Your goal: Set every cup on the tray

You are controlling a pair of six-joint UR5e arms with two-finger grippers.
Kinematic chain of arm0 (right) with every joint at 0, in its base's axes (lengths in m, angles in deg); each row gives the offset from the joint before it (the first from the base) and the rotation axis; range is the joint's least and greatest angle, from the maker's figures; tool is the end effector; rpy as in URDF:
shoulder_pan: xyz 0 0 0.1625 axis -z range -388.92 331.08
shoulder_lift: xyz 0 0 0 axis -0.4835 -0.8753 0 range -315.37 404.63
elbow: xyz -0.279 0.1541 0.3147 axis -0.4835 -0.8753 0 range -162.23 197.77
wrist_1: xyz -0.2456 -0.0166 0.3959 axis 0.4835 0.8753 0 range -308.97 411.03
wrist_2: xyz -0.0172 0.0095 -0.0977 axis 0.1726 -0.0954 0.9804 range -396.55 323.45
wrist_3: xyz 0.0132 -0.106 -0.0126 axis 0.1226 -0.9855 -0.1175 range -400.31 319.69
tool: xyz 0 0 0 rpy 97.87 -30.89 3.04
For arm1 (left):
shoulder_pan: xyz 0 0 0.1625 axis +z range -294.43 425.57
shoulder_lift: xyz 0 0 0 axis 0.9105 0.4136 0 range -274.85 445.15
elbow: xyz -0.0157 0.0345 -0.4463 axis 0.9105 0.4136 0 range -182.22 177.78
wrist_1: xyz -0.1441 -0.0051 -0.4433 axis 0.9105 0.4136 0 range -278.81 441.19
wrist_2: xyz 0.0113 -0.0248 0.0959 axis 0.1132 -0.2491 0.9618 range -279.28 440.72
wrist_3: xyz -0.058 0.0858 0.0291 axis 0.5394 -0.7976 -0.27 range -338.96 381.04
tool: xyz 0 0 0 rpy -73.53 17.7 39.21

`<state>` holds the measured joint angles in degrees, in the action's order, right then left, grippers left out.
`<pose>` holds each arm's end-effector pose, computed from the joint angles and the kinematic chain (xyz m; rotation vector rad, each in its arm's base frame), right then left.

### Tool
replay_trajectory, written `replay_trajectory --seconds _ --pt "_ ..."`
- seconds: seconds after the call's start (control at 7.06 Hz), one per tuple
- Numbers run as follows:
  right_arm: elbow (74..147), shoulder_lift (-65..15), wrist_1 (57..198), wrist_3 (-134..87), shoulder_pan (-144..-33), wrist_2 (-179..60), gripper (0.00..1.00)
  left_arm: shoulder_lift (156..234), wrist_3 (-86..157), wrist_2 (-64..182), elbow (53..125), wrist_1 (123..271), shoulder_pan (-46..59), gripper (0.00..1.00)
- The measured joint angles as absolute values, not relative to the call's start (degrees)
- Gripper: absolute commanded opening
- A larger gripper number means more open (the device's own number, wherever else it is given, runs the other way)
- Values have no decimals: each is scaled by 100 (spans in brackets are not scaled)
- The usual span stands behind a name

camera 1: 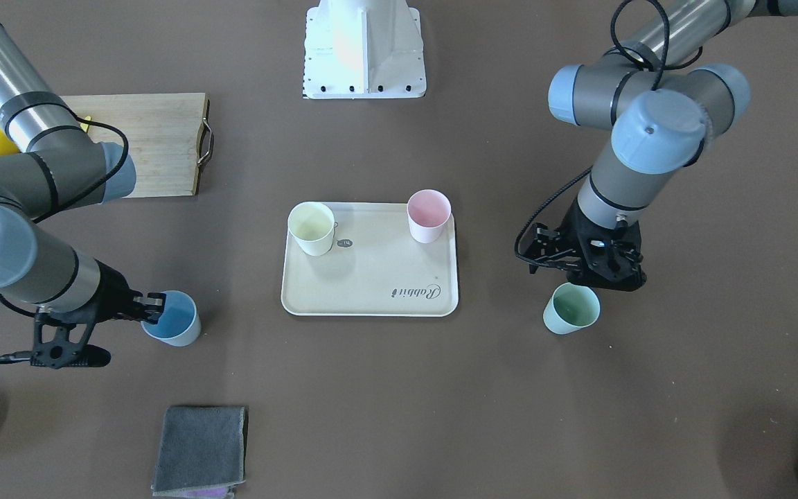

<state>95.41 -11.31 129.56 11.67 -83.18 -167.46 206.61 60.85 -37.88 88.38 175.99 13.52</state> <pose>-0.4126 -0.6810 0.3820 -0.0810 -0.8822 0.0581 0.3960 -0.6408 0.3232 0.1878 0.7698 0.1297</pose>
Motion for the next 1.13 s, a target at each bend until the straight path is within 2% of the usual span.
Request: replay_trajectory --seconds 0.28,0.71,0.85,0.99,1.13 --pt "9639 -657 12962 2103 -7952 -16724 0 20663 5526 -3787 8293 17729 1089 95" --pt "9771 -476 12954 2679 -7501 -16636 0 20739 5484 -3784 7568 18379 1018 93" --pt "9782 -471 12948 2774 -7384 -16540 0 20761 5570 -3786 7516 18462 1074 51" --pt "9788 -469 12945 2822 -7312 -16481 0 20767 5675 -3790 7505 18518 1169 1" --pt "9789 -469 12943 2842 -7277 -16455 0 20767 5742 -3794 7511 18553 1232 0"
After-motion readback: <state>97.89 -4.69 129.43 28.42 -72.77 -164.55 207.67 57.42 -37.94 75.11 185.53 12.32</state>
